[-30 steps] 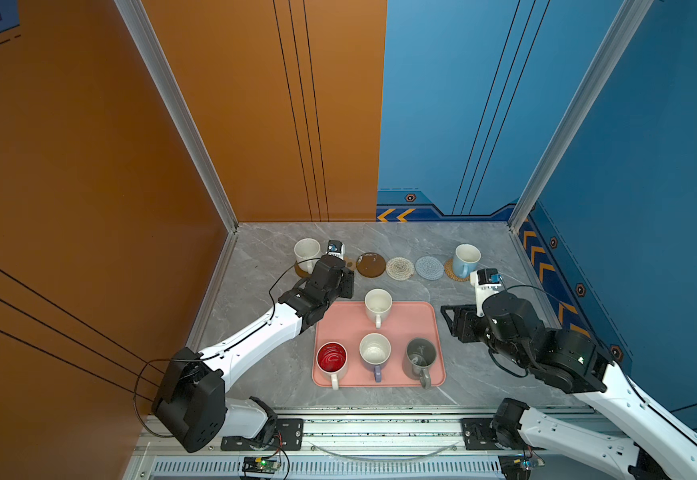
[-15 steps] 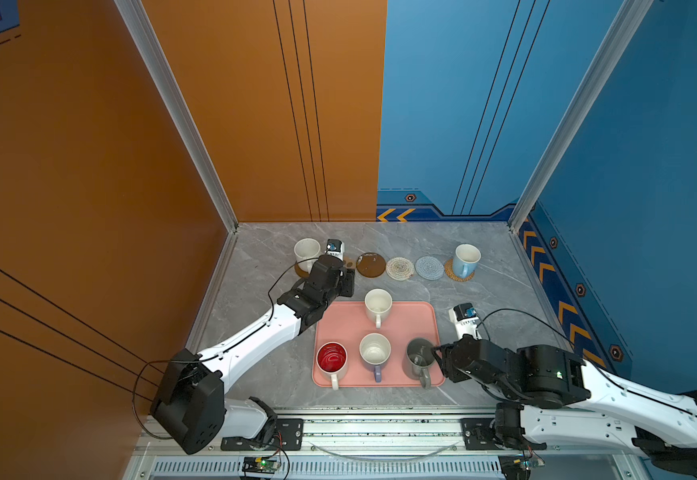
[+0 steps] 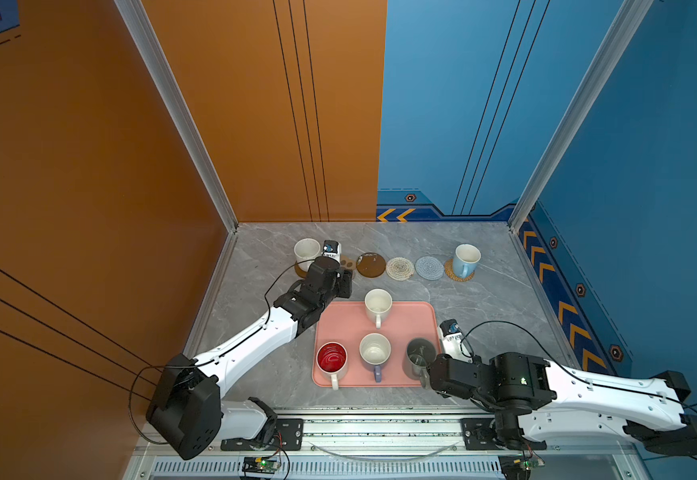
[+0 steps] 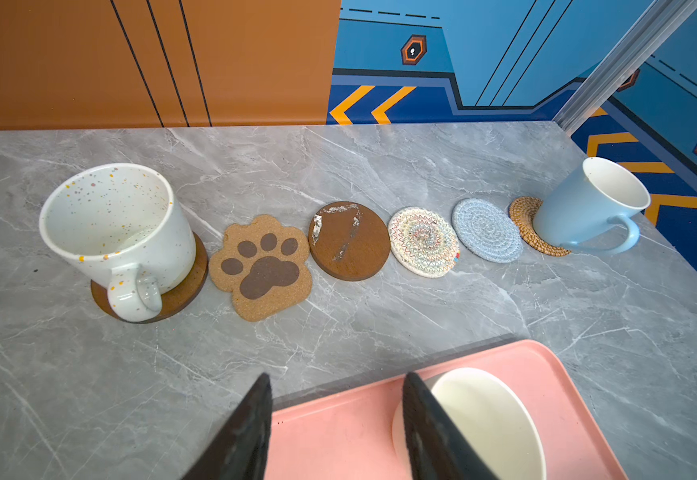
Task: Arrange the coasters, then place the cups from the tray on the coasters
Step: 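Move the right gripper back over the grey mug on the pink tray, then lower the right gripper into the grey mug and grip its rim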
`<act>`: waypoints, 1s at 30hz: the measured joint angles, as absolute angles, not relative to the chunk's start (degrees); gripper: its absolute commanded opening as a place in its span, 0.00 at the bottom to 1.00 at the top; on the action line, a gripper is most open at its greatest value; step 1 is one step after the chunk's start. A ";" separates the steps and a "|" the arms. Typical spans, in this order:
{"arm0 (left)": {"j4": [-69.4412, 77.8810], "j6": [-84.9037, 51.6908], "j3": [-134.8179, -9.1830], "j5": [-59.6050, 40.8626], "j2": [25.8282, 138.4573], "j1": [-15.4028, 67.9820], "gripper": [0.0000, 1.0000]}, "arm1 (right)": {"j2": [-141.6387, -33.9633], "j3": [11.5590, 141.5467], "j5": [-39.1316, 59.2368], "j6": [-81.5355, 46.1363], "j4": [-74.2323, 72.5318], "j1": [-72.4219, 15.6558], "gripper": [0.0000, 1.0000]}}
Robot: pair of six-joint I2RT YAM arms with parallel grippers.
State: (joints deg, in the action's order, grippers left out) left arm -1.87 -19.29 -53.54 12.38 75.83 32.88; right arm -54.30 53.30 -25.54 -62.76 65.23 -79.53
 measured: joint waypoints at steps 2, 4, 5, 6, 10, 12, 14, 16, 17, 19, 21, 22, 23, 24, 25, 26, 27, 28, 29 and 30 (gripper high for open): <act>-1.85 -19.33 -53.30 12.38 75.72 32.80 0.52 | -54.30 52.16 -25.54 -64.03 65.34 -79.94 0.62; -1.85 -19.49 -53.23 12.38 75.70 32.60 0.52 | -54.30 51.09 -25.39 -64.88 65.08 -80.20 0.62; -1.83 -19.51 -53.23 12.38 75.70 32.51 0.52 | -54.33 50.43 -25.34 -65.14 64.71 -80.25 0.63; -1.78 -19.53 -53.23 12.38 75.70 32.49 0.52 | -54.35 49.84 -25.34 -65.49 64.25 -80.27 0.63; -1.48 -19.92 -53.23 12.38 75.68 32.25 0.52 | -55.16 47.75 -25.30 -65.91 61.67 -80.27 0.63; -1.45 -19.97 -53.23 12.38 75.57 32.25 0.52 | -56.14 47.37 -25.30 -65.95 60.53 -80.27 0.63; -1.41 -20.01 -53.10 12.38 75.35 32.25 0.52 | -57.14 47.22 -25.17 -65.95 59.55 -80.27 0.63; -1.39 -20.36 -52.93 12.38 75.16 32.23 0.52 | -58.00 46.98 -25.10 -65.91 58.33 -80.27 0.62; -1.41 -20.40 -52.90 12.38 75.13 32.23 0.52 | -58.39 46.74 -24.93 -65.87 57.54 -80.25 0.62; -1.41 -20.58 -52.90 12.38 75.11 32.23 0.52 | -59.00 46.17 -24.27 -65.84 55.90 -80.14 0.60; -1.39 -20.60 -52.90 12.38 75.09 32.23 0.52 | -59.88 45.39 -23.66 -65.52 54.13 -79.72 0.57; -1.41 -20.60 -52.90 12.38 75.09 32.23 0.52 | -60.27 45.12 -23.40 -65.41 53.56 -79.46 0.56; -1.41 -20.60 -52.90 12.38 75.09 32.21 0.52 | -60.86 44.93 -22.98 -65.30 53.04 -79.07 0.54; -1.41 -20.60 -52.90 12.38 75.09 32.18 0.52 | -61.39 44.84 -22.65 -65.14 52.62 -78.72 0.53; -1.41 -20.60 -52.90 12.38 75.09 32.18 0.52 | -61.73 44.77 -22.52 -64.95 52.21 -78.46 0.51; -1.41 -20.60 -52.90 12.38 75.09 32.18 0.52 | -62.06 44.71 -22.41 -64.75 51.83 -78.11 0.50; -1.41 -20.60 -52.90 12.38 75.09 32.18 0.52 | -62.26 44.71 -22.26 -64.64 51.62 -77.73 0.48; -1.41 -20.60 -52.90 12.38 75.09 32.18 0.52 | -62.33 44.64 -22.24 -64.55 51.40 -77.43 0.47; -1.41 -20.62 -52.90 12.38 75.09 32.18 0.52 | -62.39 44.60 -22.11 -64.47 51.31 -77.08 0.46; -1.41 -20.60 -52.90 12.38 75.09 32.18 0.52 | -62.39 44.47 -22.06 -64.38 51.27 -76.64 0.45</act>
